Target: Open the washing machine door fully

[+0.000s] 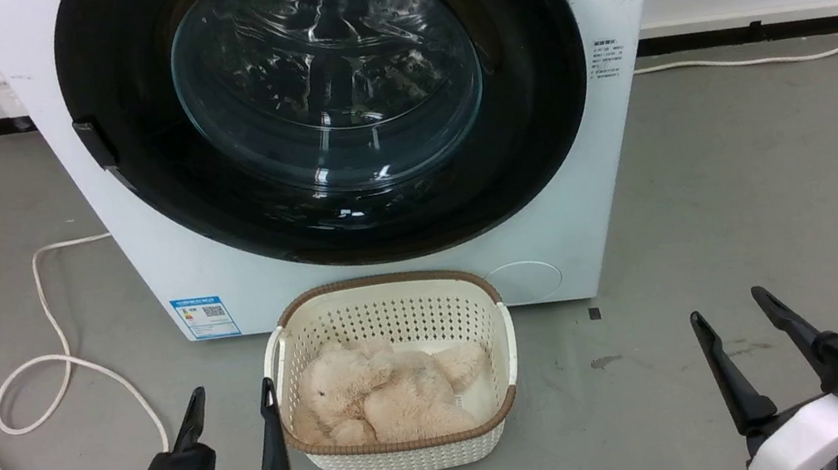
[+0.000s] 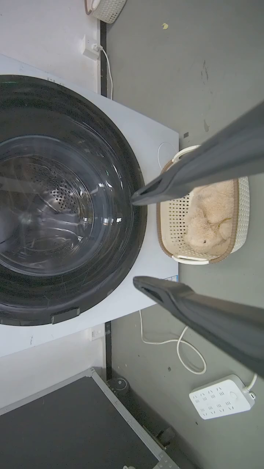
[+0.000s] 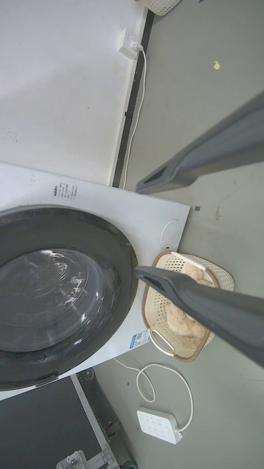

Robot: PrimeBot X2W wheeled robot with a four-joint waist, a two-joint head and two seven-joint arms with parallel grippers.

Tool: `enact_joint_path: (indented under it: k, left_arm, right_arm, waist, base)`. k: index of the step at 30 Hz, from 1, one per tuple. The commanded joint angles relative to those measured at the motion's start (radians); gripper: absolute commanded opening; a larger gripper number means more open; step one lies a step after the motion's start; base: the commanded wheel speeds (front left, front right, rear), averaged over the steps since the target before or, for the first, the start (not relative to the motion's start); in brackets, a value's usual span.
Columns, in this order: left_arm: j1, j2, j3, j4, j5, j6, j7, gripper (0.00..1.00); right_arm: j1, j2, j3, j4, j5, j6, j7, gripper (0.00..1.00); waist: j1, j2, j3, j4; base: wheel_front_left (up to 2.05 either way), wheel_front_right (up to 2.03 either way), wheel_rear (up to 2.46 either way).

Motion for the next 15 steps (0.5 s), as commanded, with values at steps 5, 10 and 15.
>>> enact_joint_path:
  k: [5,10,15]
  left_arm:
    - [0.001,0.0,-0.008,-0.014,-0.007,0.01,-0.019,1.0]
    - [-0.008,0.0,-0.014,-0.025,-0.011,0.015,-0.03,1.0]
    - [-0.018,0.0,-0.02,-0.036,-0.014,0.019,-0.04,1.0]
  right_arm:
    - [-0.015,0.001,-0.005,-0.007,0.008,0.0,-0.019,1.0]
    - [-0.046,-0.007,-0.008,-0.005,0.015,0.0,-0.027,1.0]
    - [-0.093,-0.031,-0.013,0.0,0.037,0.0,-0.024,1.0]
  waist:
    - [0.0,0.0,0.016,0.006]
    - [0.0,0.0,0.04,0.013]
    - [0.0,0.0,0.066,0.022]
  base:
    - [0.0,0.0,0.0]
    - [0.0,0.0,0.0]
    - [0.0,0.0,0.0]
